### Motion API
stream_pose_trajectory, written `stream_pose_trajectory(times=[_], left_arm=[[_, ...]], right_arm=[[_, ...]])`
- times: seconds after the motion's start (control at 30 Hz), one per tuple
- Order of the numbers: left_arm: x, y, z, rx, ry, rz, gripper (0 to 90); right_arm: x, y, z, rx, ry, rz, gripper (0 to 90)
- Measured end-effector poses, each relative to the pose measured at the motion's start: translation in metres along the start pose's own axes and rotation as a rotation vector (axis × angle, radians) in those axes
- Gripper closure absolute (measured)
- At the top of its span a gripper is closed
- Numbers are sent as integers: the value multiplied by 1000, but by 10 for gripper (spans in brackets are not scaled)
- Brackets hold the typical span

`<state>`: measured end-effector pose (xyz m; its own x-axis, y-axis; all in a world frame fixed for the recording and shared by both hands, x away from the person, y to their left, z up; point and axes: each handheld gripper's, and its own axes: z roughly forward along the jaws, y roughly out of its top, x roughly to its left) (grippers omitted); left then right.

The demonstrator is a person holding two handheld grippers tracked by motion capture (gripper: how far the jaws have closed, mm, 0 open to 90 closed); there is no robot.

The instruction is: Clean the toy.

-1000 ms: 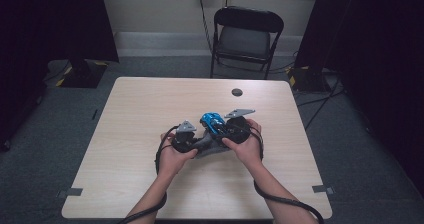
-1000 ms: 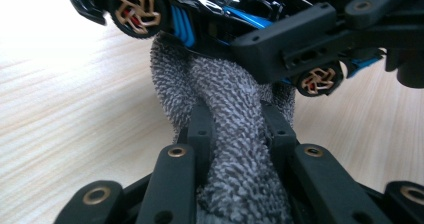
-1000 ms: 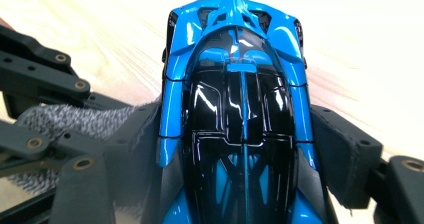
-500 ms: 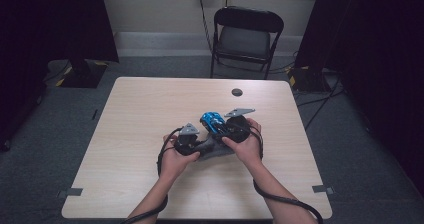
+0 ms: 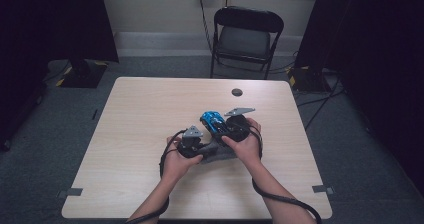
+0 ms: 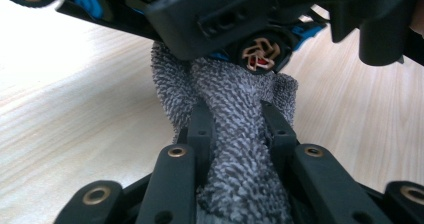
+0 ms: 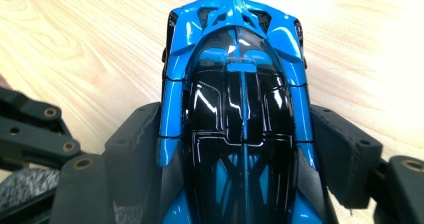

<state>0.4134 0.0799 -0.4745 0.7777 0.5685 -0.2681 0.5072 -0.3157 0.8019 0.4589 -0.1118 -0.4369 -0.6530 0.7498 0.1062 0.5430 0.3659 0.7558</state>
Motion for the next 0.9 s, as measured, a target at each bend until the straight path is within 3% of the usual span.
stream_pose_trajectory(times=[0.23,0.53,0.8,0.83,0.9], left_arm=[[-7,-2,2,20,-31,18,723],[-9,-5,0,48,-31,38,722],[6,-6,-13,35,21,16,722],[14,-6,-20,28,53,8,722],[20,-7,-25,21,74,-9,722]], right_arm=[[-1,0,0,-6,-6,7,261],[-8,2,-5,-13,-12,14,261],[-11,-2,-9,-9,-11,19,261],[-11,-5,-11,-8,-5,15,261],[-10,-6,-12,-8,-3,12,261]])
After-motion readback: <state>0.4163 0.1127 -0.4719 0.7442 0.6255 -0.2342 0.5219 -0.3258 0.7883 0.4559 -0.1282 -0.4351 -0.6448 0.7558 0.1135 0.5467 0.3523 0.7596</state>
